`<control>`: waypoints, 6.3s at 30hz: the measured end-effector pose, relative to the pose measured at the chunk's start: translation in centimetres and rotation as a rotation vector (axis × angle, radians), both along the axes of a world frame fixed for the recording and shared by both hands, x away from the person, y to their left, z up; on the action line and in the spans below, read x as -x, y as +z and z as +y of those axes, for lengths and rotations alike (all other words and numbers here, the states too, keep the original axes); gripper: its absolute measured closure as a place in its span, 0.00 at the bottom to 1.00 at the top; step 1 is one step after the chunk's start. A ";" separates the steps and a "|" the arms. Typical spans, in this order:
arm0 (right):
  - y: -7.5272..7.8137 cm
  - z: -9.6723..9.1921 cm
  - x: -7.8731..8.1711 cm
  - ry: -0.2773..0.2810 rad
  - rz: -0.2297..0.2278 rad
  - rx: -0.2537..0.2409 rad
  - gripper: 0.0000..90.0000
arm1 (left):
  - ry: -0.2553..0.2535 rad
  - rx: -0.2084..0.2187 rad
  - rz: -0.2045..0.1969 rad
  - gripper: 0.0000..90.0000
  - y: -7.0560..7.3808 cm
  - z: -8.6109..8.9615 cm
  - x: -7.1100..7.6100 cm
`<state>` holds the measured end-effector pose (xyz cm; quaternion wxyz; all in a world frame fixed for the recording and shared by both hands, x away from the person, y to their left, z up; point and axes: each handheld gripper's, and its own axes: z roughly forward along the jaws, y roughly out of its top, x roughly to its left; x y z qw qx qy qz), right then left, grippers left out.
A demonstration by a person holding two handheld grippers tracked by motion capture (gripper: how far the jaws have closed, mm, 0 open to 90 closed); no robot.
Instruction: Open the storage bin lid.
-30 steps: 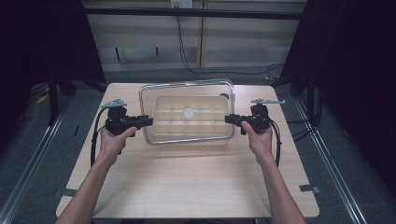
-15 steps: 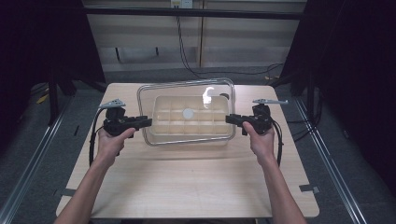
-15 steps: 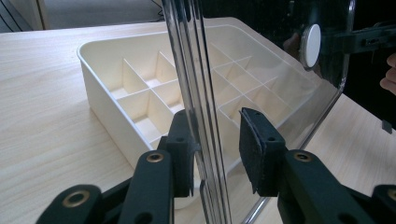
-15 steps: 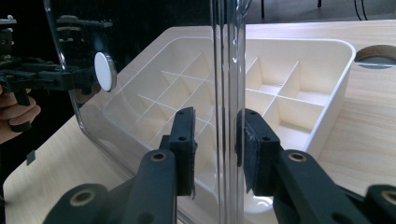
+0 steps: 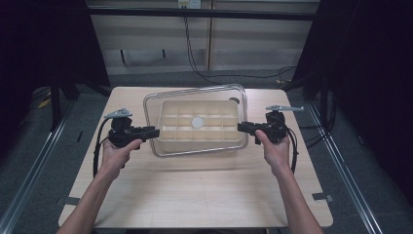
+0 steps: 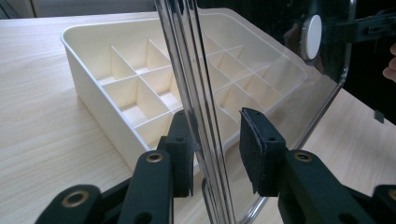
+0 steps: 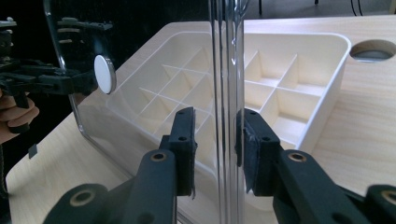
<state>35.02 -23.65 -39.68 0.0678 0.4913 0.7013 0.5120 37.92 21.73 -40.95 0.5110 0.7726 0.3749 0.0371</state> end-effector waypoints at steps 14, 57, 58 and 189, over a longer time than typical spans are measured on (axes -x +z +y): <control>-0.5 0.1 1.2 0.015 0.002 0.007 0.77 | -0.010 -0.017 0.011 0.73 0.1 0.2 0.7; -1.9 0.5 5.9 0.042 0.054 0.021 0.77 | -0.060 -0.046 0.069 0.74 -1.2 0.6 4.3; -2.0 0.5 6.0 0.041 0.059 0.015 0.78 | -0.062 -0.048 0.070 0.74 -1.3 0.7 4.3; -9.7 2.5 12.1 -0.037 0.268 0.175 0.54 | -0.062 -0.204 0.289 0.62 -8.2 0.1 8.4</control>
